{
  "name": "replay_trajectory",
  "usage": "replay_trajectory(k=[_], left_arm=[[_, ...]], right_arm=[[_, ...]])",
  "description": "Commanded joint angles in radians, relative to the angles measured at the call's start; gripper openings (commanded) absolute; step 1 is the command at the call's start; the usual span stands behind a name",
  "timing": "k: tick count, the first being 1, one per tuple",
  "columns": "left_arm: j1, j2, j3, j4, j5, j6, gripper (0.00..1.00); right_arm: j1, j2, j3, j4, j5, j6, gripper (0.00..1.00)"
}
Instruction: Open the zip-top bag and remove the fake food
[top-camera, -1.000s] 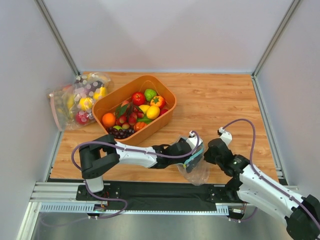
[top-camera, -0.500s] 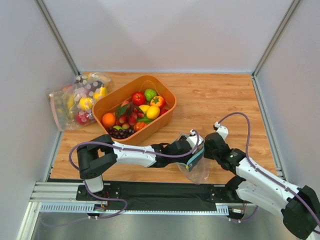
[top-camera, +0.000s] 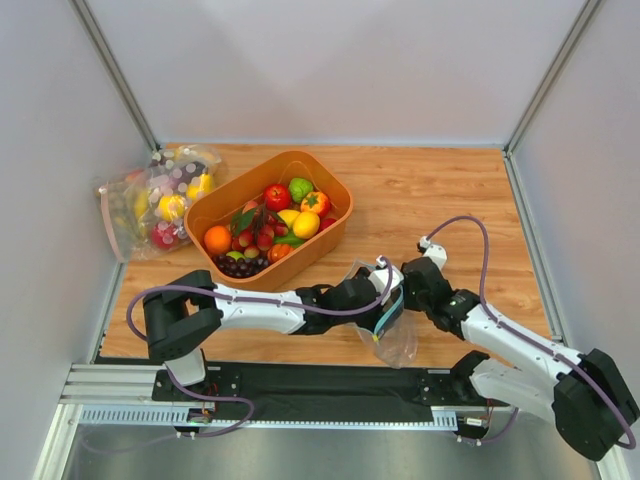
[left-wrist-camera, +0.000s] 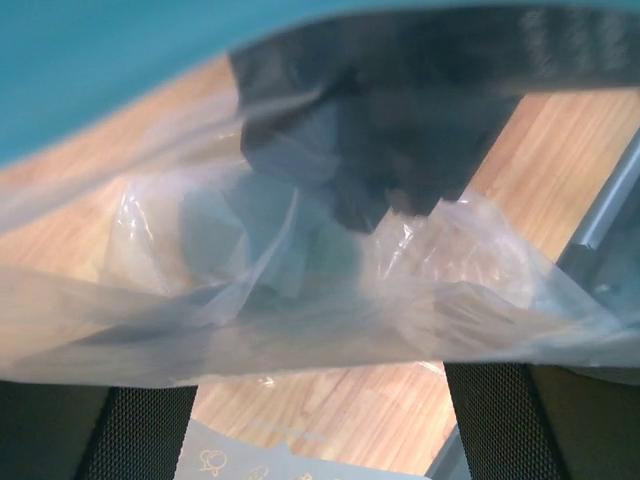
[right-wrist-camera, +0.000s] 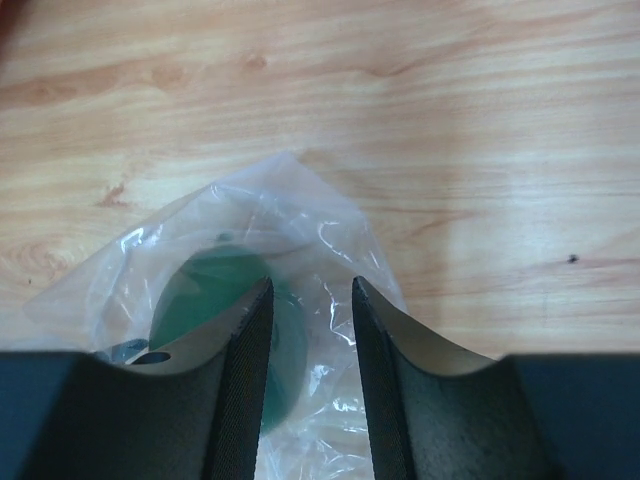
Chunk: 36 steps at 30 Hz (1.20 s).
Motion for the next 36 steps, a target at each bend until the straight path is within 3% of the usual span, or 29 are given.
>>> replay_trajectory(k=[1, 22, 31, 34, 35, 36], left_arm=[[0.008, -0.033, 0.0, 0.017, 0.002, 0.036, 0.96], [0.017, -0.047, -0.044, -0.06, -0.145, 0.117, 0.99], [0.023, -0.004, -0.053, -0.009, -0.08, 0.132, 0.99], [0.023, -0.002, -0.06, 0.008, -0.073, 0.139, 0.92], [0.025, -0.005, -0.06, 0.016, -0.073, 0.14, 0.8], [0.024, -0.005, -0.061, 0.016, -0.072, 0.143, 0.75]], right_arm=[[0.007, 0.051, -0.006, 0.065, -0.072, -0.019, 0.4], [0.006, 0.054, 0.003, 0.052, -0.079, -0.027, 0.41], [0.006, 0.053, 0.008, 0.044, -0.089, -0.027, 0.41], [0.006, 0.05, 0.008, 0.044, -0.09, -0.029, 0.41], [0.007, 0.05, 0.008, 0.044, -0.096, -0.03, 0.41], [0.007, 0.051, 0.006, 0.047, -0.096, -0.03, 0.41]])
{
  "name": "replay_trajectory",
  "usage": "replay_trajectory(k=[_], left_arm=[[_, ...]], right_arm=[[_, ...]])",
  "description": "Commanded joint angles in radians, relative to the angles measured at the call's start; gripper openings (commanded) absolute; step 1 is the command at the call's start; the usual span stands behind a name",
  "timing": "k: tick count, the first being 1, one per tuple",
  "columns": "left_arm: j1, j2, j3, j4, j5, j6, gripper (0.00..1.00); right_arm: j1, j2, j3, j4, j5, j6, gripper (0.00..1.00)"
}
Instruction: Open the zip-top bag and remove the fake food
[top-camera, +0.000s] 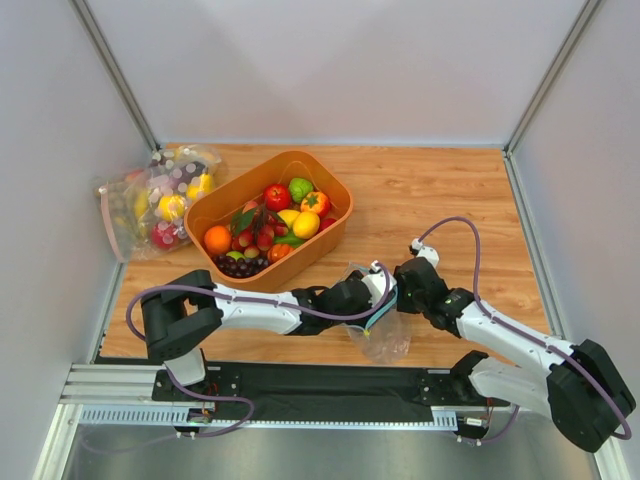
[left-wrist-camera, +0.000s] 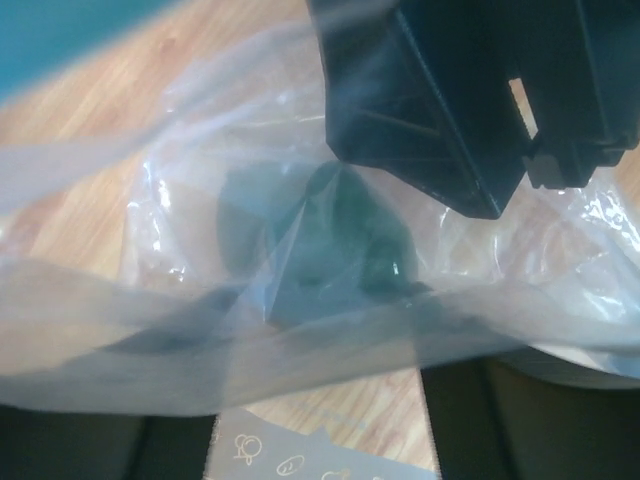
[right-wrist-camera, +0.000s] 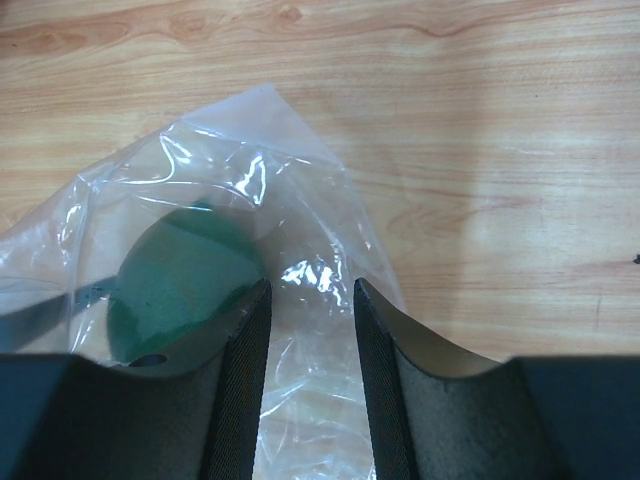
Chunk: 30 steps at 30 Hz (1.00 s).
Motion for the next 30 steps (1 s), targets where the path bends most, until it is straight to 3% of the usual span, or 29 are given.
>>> replay_trajectory(k=[1, 2, 5, 13, 18, 22, 24, 30], left_arm=[[0.006, 0.002, -0.006, 0.051, 0.022, 0.033, 0.7], [0.004, -0.002, -0.004, 0.045, 0.026, 0.036, 0.63], [0.006, -0.028, -0.009, 0.025, 0.06, 0.038, 0.53], [0.006, -0.206, -0.075, -0.059, 0.12, 0.044, 0.46], [0.006, -0.236, -0.053, -0.113, 0.094, 0.061, 0.53], [0.006, -0.159, -0.023, -0.118, 0.074, 0.061, 0.76], [0.006, -0.134, -0.012, -0.109, 0.071, 0.059, 0.81], [0.006, -0.081, -0.006, -0.059, 0.035, 0.062, 0.89]], right_arm=[[0.002, -0.014, 0.006, 0.016, -0.012, -0.016, 0.41], [0.004, -0.012, 0.006, 0.016, -0.014, -0.016, 0.41], [0.004, -0.009, 0.008, 0.02, -0.018, -0.015, 0.41], [0.004, -0.017, 0.003, 0.011, -0.009, -0.024, 0.4], [0.004, -0.037, 0.002, 0.034, -0.031, -0.021, 0.41], [0.004, -0.023, 0.031, 0.028, -0.028, -0.029, 0.44], [0.002, -0.011, 0.051, 0.033, -0.034, -0.035, 0.44], [0.004, 0.055, 0.059, 0.051, -0.054, -0.042, 0.44]])
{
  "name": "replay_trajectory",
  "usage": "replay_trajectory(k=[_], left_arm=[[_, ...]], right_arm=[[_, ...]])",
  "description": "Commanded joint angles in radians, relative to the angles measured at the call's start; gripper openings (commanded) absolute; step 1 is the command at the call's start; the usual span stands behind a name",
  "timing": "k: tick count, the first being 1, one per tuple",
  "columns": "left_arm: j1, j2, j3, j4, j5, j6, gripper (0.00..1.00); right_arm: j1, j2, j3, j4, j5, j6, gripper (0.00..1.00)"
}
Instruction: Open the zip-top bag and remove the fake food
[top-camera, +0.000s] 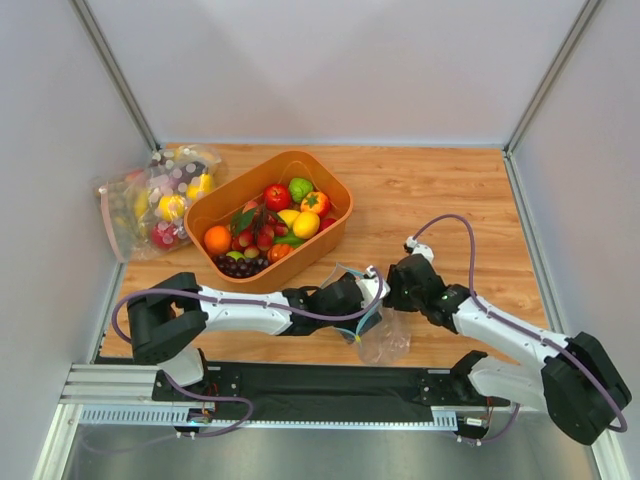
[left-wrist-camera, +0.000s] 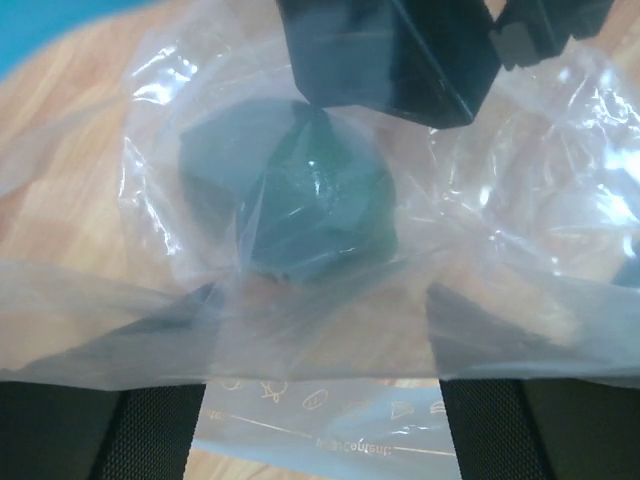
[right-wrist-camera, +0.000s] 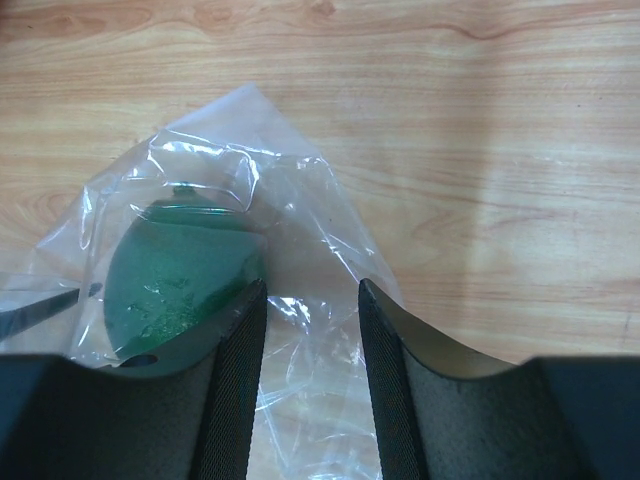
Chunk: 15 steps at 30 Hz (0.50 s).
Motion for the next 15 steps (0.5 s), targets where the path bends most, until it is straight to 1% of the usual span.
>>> replay_trajectory(k=[1, 7, 11, 14, 15], left_arm=[[0.002, 0.002, 0.032, 0.052, -0.041, 0.017, 0.9], [0.014, 0.016, 0.018, 0.104, -0.063, 0.022, 0.93], [0.034, 0.022, -0.004, 0.17, -0.043, 0.017, 0.95], [0.048, 0.034, 0.004, 0.176, -0.035, 0.022, 0.95], [0.057, 0.045, 0.002, 0.179, -0.023, 0.024, 0.95]], right_arm=[[0.002, 0.027, 0.03, 0.052, -0.021, -0.02, 0.44], [0.003, 0.053, 0.033, 0.082, -0.044, -0.045, 0.47], [0.003, 0.089, 0.04, 0.112, -0.101, -0.069, 0.48], [0.003, 0.102, 0.04, 0.13, -0.119, -0.08, 0.47], [0.003, 0.105, 0.037, 0.138, -0.147, -0.083, 0.47]])
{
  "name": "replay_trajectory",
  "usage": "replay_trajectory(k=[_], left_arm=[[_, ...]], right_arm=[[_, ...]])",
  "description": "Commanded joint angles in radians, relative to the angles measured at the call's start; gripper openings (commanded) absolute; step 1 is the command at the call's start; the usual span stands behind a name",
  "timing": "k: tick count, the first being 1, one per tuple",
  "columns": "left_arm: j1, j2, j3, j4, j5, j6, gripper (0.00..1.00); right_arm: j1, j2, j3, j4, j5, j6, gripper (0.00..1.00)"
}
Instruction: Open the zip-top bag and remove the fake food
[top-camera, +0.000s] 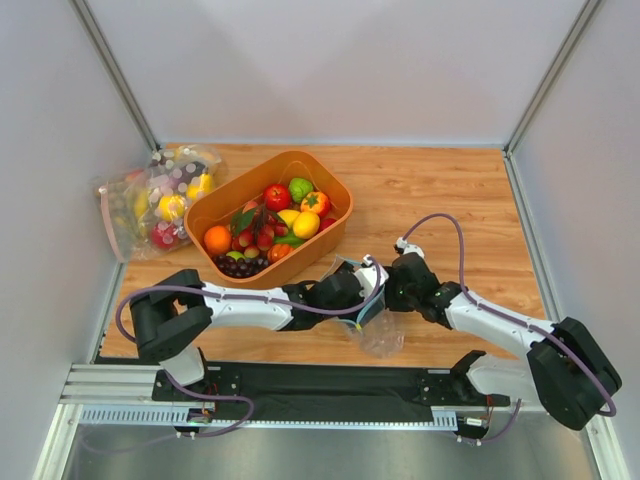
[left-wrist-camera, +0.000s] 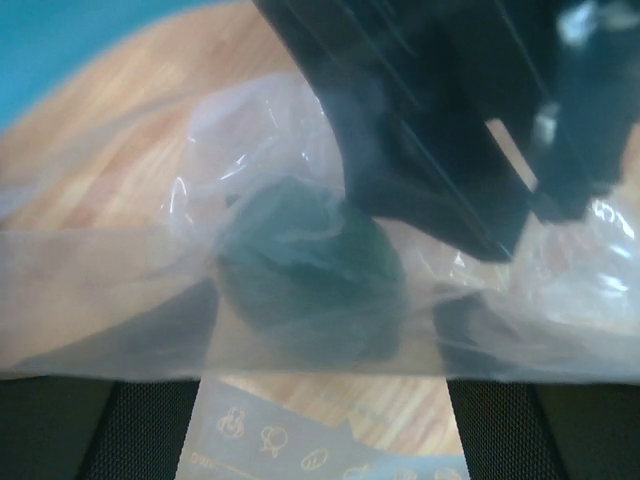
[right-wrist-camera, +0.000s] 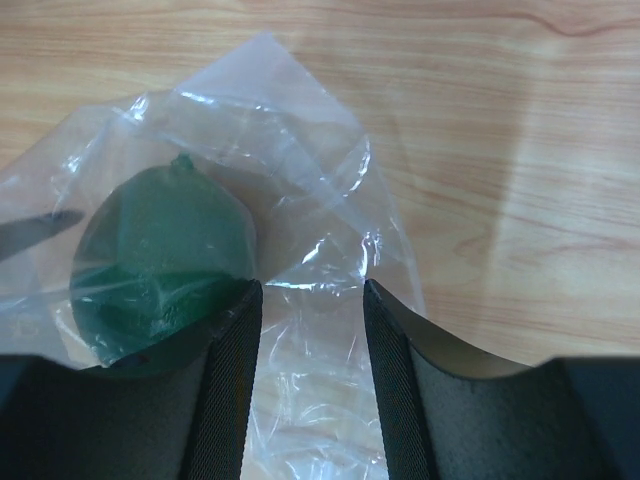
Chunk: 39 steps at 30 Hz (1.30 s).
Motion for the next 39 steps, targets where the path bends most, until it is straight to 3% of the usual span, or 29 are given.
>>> replay_trajectory(k=[1, 13, 15, 17, 20, 29, 39], left_arm=[[0.022, 0.025, 0.003, 0.075, 0.021, 0.019, 0.95], [0.051, 0.109, 0.017, 0.066, 0.018, 0.003, 0.92], [0.051, 0.114, 0.012, 0.066, 0.016, 0.001, 0.71], [0.051, 0.106, 0.009, 0.054, 0.016, -0.002, 0.57], [0.051, 0.066, 0.003, 0.028, 0.03, -0.004, 0.49], [0.051, -0.21, -0.037, -0.118, 0.15, -0.005, 0.47], [0.051, -0.425, -0.055, -0.299, 0.216, -0.04, 0.48]], right_arm=[[0.002, 0.008, 0.031, 0.081, -0.075, -0.033, 0.47], [0.002, -0.015, 0.025, 0.11, -0.139, -0.03, 0.47], [0.002, -0.021, 0.02, 0.11, -0.139, -0.025, 0.47], [0.002, -0.029, 0.017, 0.107, -0.132, -0.019, 0.46], [0.002, -0.037, 0.017, 0.092, -0.116, -0.016, 0.46], [-0.004, -0.032, 0.025, 0.003, -0.052, -0.002, 0.34], [-0.008, -0.029, -0.012, -0.019, 0.002, 0.03, 0.33]])
